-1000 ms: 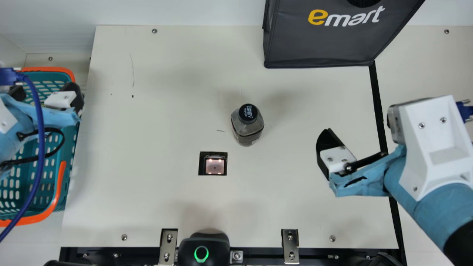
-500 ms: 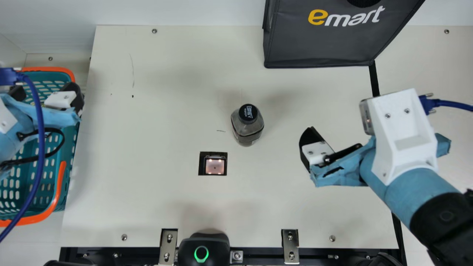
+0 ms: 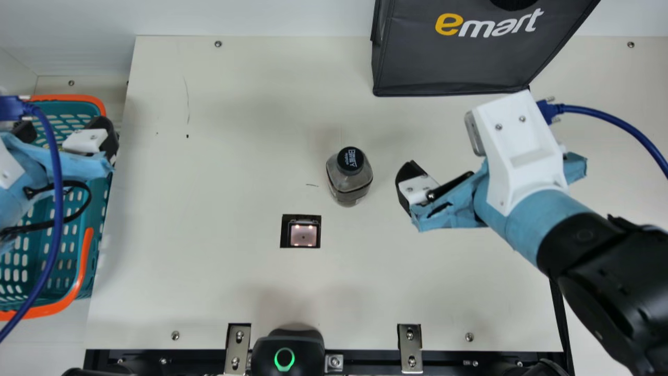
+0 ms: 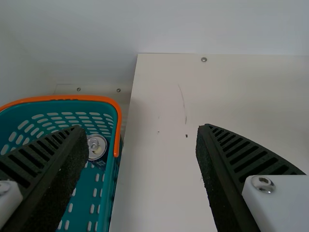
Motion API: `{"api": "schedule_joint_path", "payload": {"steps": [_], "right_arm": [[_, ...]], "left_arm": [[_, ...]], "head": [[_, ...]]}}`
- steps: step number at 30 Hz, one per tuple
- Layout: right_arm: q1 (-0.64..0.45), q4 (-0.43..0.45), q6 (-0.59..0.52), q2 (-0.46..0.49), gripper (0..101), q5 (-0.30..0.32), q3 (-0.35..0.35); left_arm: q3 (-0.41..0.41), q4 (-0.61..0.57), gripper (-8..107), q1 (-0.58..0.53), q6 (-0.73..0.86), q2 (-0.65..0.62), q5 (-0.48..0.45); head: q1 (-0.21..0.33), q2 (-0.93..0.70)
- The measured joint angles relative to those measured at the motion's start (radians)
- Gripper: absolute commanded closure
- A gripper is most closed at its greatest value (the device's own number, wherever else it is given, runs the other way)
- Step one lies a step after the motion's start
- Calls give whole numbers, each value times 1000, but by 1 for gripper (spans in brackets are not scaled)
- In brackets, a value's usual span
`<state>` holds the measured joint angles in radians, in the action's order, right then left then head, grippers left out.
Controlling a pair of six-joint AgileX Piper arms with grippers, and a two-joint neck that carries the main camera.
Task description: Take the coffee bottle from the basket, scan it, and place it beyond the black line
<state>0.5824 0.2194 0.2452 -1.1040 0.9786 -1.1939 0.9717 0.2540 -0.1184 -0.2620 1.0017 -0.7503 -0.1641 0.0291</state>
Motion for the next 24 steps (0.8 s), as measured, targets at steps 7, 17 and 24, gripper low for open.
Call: {"api": "schedule_joint_path", "payload": {"steps": [7,17,24], "right_arm": [[-46,-67,-115,-76,10,-37,-35],[-54,-107,-200,-163,10,-69,-69],[-14,-108,-192,-197,10,-83,-75]], "left_arm": [[0,0,9,0,0,0,0],[0,0,9,0,0,0,0],[0,0,9,0,0,0,0]], "head": [[0,0],[0,0],[0,0]]}}
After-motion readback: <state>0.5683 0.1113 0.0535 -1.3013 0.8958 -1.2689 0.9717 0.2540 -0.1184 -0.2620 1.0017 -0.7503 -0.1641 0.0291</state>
